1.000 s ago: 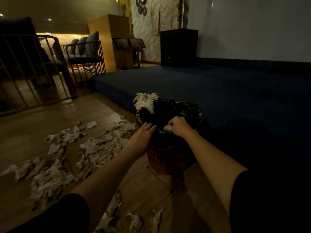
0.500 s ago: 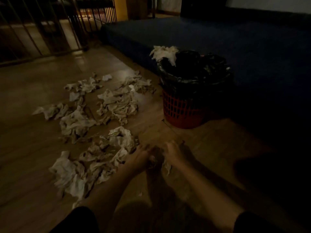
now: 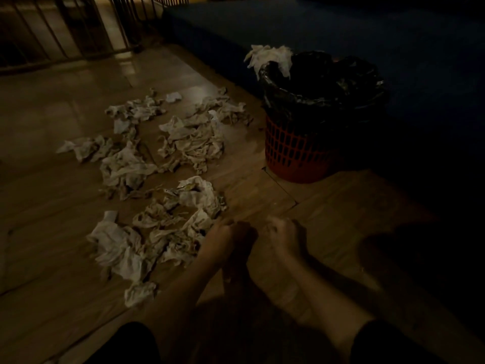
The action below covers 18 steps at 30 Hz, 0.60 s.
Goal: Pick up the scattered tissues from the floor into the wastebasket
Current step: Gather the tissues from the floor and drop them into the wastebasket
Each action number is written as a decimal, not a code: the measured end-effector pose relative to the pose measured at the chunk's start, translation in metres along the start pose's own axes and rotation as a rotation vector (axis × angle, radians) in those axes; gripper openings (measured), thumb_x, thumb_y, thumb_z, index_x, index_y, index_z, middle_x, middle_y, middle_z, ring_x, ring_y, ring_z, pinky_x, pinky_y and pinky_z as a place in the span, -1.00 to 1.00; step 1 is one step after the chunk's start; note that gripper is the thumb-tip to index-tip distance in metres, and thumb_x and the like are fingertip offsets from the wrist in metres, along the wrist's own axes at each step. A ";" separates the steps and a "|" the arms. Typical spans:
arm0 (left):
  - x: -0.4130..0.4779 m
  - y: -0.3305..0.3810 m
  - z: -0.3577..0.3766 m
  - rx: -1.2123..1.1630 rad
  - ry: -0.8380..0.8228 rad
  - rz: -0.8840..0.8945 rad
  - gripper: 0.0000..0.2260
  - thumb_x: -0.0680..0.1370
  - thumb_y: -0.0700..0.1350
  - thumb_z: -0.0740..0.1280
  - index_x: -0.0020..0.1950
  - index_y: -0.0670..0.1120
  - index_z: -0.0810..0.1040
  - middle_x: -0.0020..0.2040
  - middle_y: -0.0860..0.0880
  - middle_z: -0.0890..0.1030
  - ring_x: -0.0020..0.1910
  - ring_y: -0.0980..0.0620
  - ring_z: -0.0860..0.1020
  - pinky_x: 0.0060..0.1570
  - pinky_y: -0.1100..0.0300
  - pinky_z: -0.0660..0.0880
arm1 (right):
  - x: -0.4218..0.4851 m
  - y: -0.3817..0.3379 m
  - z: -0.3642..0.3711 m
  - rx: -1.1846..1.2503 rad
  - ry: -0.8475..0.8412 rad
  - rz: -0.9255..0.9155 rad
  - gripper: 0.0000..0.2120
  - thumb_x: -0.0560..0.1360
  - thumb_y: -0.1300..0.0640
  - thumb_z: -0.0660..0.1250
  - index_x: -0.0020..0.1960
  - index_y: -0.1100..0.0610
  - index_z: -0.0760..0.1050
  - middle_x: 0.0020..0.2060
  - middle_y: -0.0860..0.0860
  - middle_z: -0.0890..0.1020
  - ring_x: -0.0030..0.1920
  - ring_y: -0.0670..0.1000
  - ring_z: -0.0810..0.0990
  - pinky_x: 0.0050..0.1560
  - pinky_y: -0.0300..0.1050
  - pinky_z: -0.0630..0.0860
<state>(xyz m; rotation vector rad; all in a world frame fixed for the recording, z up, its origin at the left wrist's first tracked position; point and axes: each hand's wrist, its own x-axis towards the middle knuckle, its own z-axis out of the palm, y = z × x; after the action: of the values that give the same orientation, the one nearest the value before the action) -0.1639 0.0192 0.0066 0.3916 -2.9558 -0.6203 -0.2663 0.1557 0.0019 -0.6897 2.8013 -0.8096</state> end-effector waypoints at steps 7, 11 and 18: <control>-0.003 -0.049 -0.016 0.287 -0.175 -0.254 -0.59 0.48 -0.02 0.30 0.32 0.02 0.39 0.39 0.00 0.38 0.36 -0.19 0.27 0.27 -0.33 0.20 | 0.058 0.012 -0.004 -0.080 -0.016 0.001 -0.79 0.52 0.10 0.17 0.07 0.00 0.54 0.02 0.08 0.65 -0.02 0.10 0.60 -0.07 -0.10 0.47; -0.027 -0.069 -0.006 0.163 -0.233 -0.228 -0.63 0.46 -0.17 0.26 0.26 0.02 0.45 0.32 -0.03 0.45 0.22 -0.15 0.43 0.19 -0.06 0.41 | 0.046 0.007 0.017 -0.102 0.017 0.034 -0.82 0.55 0.27 0.16 -0.08 0.14 0.54 0.00 0.10 0.61 -0.09 0.02 0.55 -0.19 -0.25 0.35; -0.040 -0.060 -0.022 0.013 -0.065 -0.143 -0.58 0.41 -0.42 0.23 0.19 -0.09 0.57 0.14 -0.10 0.62 0.13 -0.08 0.57 -0.04 0.13 0.48 | 0.010 -0.005 0.031 0.042 0.004 -0.107 -0.86 0.49 0.20 0.30 0.00 0.08 0.60 0.00 0.04 0.64 -0.04 -0.01 0.60 -0.03 -0.17 0.56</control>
<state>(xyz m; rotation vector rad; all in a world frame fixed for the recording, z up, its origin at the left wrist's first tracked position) -0.1085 -0.0320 0.0005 0.5999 -3.0146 -0.6416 -0.2651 0.1322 -0.0219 -0.8385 2.7622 -0.8856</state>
